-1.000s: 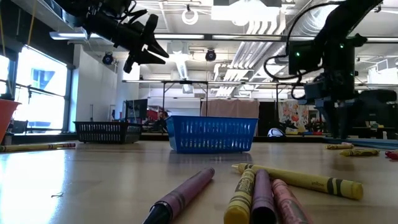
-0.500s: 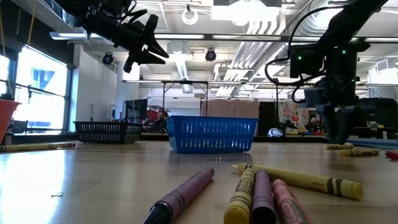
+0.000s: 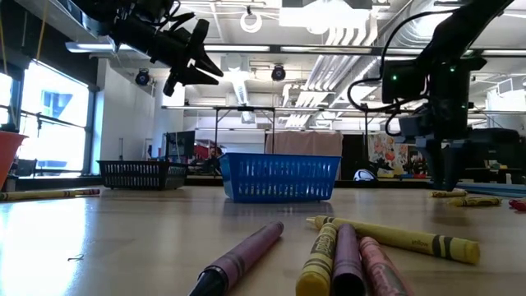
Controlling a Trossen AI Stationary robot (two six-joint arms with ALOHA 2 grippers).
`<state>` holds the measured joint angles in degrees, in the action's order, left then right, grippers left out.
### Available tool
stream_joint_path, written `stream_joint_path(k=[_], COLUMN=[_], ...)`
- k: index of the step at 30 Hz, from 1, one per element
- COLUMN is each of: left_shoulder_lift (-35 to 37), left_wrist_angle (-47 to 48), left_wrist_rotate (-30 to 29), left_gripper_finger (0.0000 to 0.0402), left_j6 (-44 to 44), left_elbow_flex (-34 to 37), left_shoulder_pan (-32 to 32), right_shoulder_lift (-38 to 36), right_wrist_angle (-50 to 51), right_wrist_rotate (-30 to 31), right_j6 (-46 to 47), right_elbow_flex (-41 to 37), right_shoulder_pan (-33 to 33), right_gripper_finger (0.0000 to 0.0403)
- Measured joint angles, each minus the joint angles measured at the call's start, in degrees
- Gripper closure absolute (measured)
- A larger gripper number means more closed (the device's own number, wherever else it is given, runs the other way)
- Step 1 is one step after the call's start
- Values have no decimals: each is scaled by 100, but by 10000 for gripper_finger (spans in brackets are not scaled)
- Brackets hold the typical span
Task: Sort crayons
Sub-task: Put the yellow crayon into the blue basket
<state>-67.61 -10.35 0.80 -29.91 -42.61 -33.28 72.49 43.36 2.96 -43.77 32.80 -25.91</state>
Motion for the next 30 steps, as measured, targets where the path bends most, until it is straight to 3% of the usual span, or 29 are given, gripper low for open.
stream_joint_path(k=[16, 30], left_shoulder_lift=[0, 0], left_wrist_angle=[2, 17], left_wrist_rotate=[0, 2], left_gripper_finger=[307, 307], left_j6=[4, -2], left_elbow_flex=[-2, -2], left_shoulder_pan=[1, 2], right_shoulder_lift=[8, 738], right_wrist_angle=[15, -217], right_wrist_rotate=[-214, -212], right_j6=[183, 280], right_elbow_flex=[2, 41], right_shoulder_pan=[-429, -499], right_gripper_finger=[332, 332])
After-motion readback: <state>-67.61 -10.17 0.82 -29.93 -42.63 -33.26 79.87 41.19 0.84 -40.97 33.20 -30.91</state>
